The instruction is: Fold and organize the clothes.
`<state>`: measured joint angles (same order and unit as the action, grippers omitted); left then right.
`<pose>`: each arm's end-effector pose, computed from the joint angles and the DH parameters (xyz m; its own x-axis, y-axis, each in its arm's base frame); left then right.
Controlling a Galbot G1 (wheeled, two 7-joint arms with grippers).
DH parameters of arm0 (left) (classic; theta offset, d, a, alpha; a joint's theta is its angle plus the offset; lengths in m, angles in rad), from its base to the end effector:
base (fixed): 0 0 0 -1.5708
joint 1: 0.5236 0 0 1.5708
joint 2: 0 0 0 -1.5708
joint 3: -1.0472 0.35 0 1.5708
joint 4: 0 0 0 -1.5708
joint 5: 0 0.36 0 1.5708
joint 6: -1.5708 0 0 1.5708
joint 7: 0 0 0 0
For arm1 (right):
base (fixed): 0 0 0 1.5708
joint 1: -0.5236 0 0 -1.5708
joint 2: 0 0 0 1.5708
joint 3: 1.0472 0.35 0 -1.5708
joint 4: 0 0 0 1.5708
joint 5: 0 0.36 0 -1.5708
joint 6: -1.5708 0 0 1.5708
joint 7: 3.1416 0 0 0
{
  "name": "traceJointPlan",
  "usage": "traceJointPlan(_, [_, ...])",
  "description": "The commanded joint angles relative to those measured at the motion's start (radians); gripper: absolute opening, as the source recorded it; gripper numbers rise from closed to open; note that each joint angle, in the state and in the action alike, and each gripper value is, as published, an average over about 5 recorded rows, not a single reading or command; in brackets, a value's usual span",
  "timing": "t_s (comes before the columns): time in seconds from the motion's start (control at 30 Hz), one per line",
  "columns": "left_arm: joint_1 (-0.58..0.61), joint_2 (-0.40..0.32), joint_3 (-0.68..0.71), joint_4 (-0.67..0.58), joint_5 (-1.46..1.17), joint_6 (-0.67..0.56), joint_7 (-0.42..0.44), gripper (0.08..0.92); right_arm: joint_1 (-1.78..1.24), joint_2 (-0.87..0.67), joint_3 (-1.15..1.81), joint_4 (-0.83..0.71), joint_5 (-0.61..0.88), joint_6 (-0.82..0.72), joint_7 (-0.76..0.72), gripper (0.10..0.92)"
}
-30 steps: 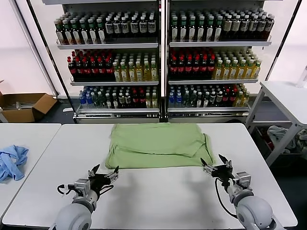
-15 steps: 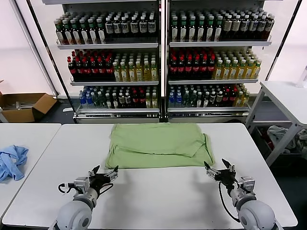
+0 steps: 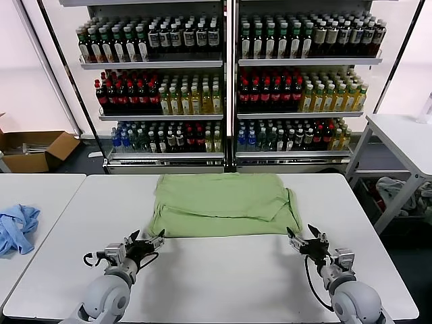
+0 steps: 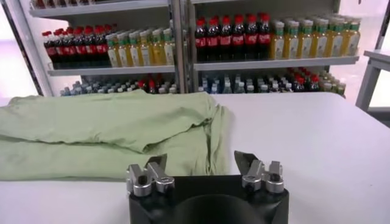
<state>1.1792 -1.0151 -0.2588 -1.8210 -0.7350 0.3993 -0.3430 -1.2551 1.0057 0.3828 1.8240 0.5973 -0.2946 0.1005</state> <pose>0.2982 0.0601 -0.3117 -0.8760 0.0703 0.4772 0.0327 0.9957 -0.0867 0.2869 -0.0978 -0.3116 -0.9213 -0.1591 0.3548 -0.1517 0.9872 0.0487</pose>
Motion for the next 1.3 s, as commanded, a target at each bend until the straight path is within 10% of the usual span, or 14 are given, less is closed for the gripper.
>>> traceJointPlan(0.03, [-0.02,-0.002,0.004,0.039,-0.005,-0.001,0.005,0.759,0.028,0.005,-0.018,-0.029,-0.009,-0.001,-0.003,0.615])
traceJointPlan(0.53, [-0.026,-0.004,0.013,0.054,0.0,-0.003,0.02,0.634,0.053,0.018,-0.042,-0.085,-0.045,-0.002,-0.02,0.472])
traceJointPlan(1.03, [-0.007,0.01,0.02,0.023,0.043,-0.012,0.034,0.228,0.043,0.008,-0.042,-0.058,-0.068,0.011,-0.027,0.139])
traceJointPlan(1.3, [0.041,0.067,-0.006,-0.078,0.045,0.003,0.022,0.084,-0.029,-0.051,-0.005,0.068,-0.052,0.0,-0.01,0.108])
